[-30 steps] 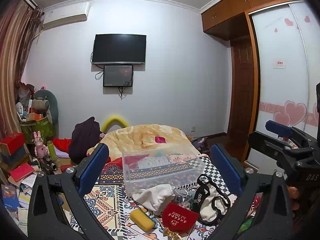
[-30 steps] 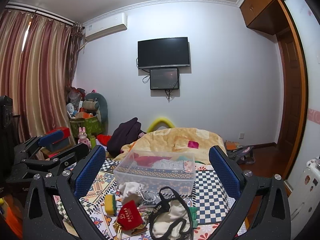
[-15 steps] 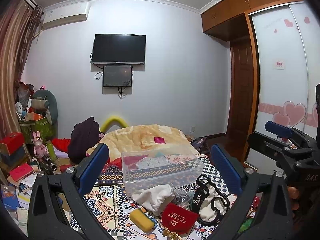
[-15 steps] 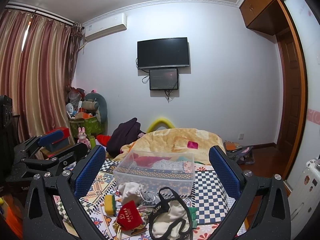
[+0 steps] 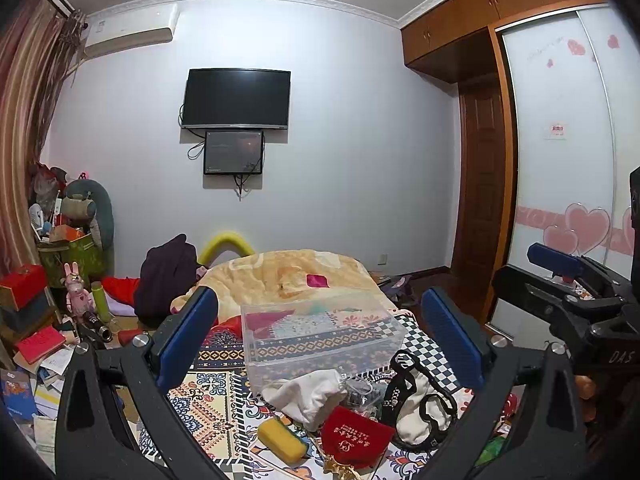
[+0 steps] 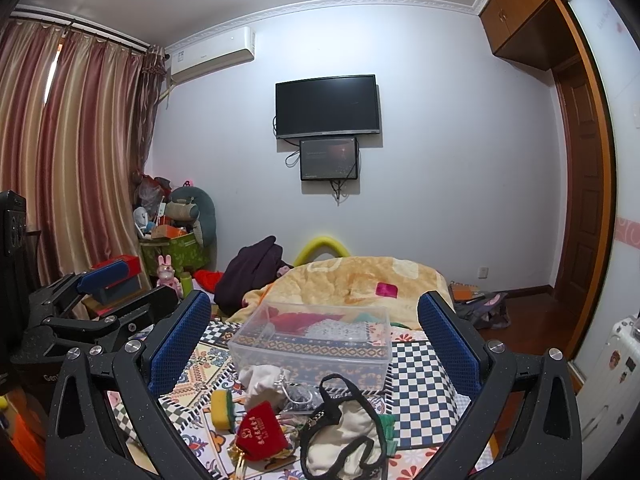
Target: Organize soft objects
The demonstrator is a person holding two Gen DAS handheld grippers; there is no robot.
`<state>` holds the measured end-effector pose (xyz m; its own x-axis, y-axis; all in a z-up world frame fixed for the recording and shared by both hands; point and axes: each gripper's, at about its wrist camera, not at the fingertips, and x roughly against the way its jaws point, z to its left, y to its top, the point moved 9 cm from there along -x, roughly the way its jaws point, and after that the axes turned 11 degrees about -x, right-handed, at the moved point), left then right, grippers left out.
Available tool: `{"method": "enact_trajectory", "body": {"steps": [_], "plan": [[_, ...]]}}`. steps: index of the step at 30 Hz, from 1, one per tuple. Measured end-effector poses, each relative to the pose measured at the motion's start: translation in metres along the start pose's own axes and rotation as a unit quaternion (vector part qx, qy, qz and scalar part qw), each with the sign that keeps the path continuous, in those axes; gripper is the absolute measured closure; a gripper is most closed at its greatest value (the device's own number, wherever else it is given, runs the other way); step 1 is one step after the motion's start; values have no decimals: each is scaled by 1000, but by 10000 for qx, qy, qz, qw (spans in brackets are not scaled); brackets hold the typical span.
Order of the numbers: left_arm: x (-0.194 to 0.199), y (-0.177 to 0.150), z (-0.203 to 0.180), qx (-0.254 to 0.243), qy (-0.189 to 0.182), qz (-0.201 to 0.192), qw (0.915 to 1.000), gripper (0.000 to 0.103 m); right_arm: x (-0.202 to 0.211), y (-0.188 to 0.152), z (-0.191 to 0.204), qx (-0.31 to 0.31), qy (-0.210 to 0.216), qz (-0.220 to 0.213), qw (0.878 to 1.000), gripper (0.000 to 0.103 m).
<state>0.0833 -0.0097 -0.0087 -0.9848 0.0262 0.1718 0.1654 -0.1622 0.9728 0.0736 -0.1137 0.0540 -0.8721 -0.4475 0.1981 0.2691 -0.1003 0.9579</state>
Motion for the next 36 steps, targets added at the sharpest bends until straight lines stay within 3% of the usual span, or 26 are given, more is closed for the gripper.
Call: {"method": "enact_trajectory", "body": {"steps": [22, 29, 36], "plan": [[-3, -5, 0, 12, -12, 87, 10000, 0, 0, -8, -1, -39, 51, 19, 10000, 0], [-23, -36, 4, 153, -133, 583, 9981, 0, -15, -28, -17, -49, -237, 297, 9993, 0], [-55, -99, 10, 414, -169, 1468, 9882, 0, -40, -76, -47, -182, -458, 1061, 9931, 0]]}}
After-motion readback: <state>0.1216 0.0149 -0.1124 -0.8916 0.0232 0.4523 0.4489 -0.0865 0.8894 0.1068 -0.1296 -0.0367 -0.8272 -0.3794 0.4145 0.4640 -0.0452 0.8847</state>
